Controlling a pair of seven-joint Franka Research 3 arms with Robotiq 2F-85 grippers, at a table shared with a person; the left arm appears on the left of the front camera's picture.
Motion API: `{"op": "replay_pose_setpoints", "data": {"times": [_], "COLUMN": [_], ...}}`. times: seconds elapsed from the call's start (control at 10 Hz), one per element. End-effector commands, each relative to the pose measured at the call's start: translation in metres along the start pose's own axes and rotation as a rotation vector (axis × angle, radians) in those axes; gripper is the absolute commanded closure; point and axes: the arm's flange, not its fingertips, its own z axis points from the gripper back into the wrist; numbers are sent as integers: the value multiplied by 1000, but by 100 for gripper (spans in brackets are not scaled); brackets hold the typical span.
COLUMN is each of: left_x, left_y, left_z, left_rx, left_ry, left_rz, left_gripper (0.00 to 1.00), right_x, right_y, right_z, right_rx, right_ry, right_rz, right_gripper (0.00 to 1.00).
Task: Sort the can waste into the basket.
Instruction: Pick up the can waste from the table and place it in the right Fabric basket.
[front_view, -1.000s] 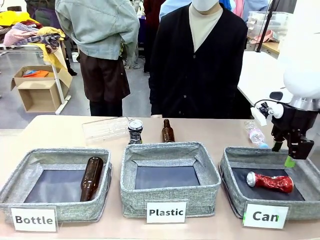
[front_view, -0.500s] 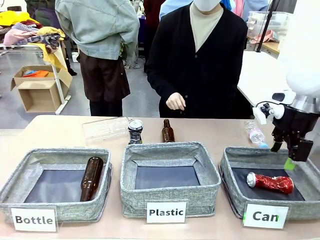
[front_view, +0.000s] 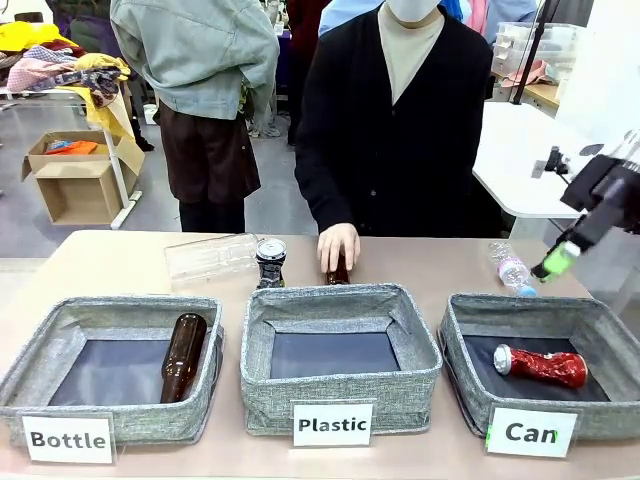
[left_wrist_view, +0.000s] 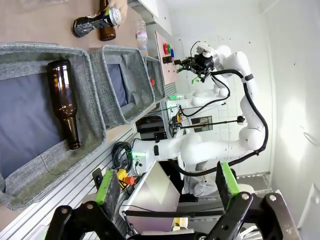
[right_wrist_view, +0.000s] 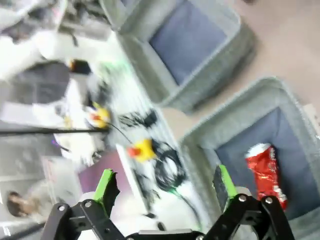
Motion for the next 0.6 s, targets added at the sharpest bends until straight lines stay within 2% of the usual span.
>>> {"op": "replay_pose_setpoints", "data": {"times": [0.0,0.1,0.3,0.4,0.5], "left_x": [-3,-3,-3,-3,-3], "left_y": [-2,-2,-2,-2,-2], "left_z": [2,2,2,2,2], "left_rx": [-5,-5,-5,-5,-5], "left_ry": [7,7,7,7,7], "left_rz": [9,9,9,9,9], "left_gripper": [0,0,0,0,0], "right_x": [-4,-15,-32,-28,-36], "right_y": [-14,-21,-30,-32,-39], "right_z": [23,30,39,39,45], "right_rx": [532,572,585,512,312], "right_ry": [-1053,-1182,-1291,-1324,-424], "right_rz": [-542,-592,-634,-659,-388], "right_gripper": [0,0,0,0,0]}}
